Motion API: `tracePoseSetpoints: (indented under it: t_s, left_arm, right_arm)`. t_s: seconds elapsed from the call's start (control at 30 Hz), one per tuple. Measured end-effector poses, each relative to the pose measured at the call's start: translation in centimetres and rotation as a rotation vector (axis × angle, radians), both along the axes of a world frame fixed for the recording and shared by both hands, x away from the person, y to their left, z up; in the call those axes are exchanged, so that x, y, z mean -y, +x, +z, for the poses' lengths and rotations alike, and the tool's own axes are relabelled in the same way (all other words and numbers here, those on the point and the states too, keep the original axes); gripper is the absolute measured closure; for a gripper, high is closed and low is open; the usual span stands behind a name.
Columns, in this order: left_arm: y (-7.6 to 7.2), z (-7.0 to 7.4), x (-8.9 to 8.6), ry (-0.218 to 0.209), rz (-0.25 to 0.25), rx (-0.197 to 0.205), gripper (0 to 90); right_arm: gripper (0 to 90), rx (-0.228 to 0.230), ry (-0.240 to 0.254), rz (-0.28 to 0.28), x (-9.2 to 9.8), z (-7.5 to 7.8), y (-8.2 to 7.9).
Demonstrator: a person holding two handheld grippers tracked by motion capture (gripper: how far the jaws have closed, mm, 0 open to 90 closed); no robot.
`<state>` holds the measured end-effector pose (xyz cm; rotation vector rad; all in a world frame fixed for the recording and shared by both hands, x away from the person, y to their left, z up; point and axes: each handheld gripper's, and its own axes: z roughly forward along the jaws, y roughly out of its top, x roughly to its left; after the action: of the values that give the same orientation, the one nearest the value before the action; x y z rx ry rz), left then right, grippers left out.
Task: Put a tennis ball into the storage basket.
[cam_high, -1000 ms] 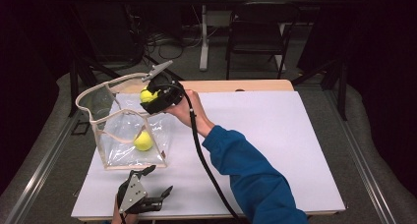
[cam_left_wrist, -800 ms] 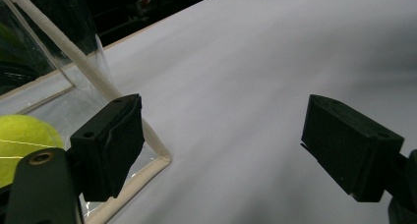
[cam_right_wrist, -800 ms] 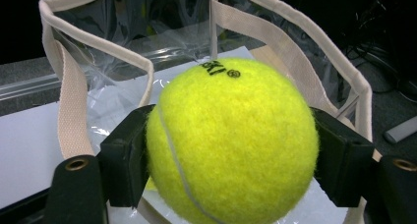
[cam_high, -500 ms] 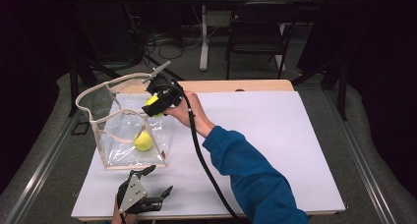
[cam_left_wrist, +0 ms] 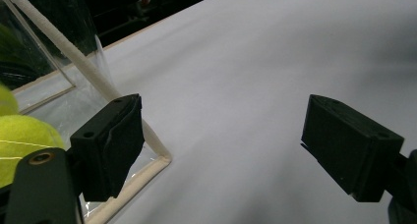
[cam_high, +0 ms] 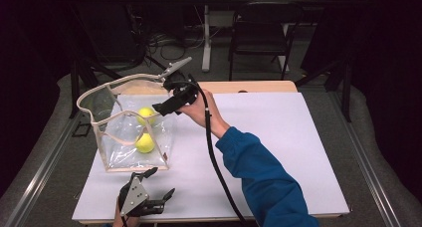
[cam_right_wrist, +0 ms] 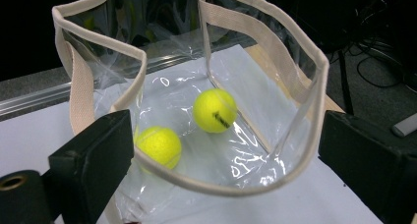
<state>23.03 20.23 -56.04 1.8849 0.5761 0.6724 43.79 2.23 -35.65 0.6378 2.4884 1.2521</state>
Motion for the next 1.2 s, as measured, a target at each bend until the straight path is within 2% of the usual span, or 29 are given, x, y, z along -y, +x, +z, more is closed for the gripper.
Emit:
tracePoseSetpoints:
  t_s: [0.5, 0.83, 1.2]
  left_arm:
    - [0.0, 0.0, 0.1, -0.001, 0.000, 0.001, 16.1]
    - [0.0, -0.1, 0.2, -0.001, -0.002, 0.000, 16.1]
    - [0.0, -0.1, 0.2, 0.004, -0.006, 0.000, 16.1]
  right_arm:
    - [4.1, -0.006, 0.042, -0.007, 4.0, -0.7, -0.6]
    - [3.4, -0.010, 0.023, -0.019, 5.9, -1.8, -1.4]
    - [0.0, -0.033, -0.006, -0.031, 7.4, -3.8, -2.2]
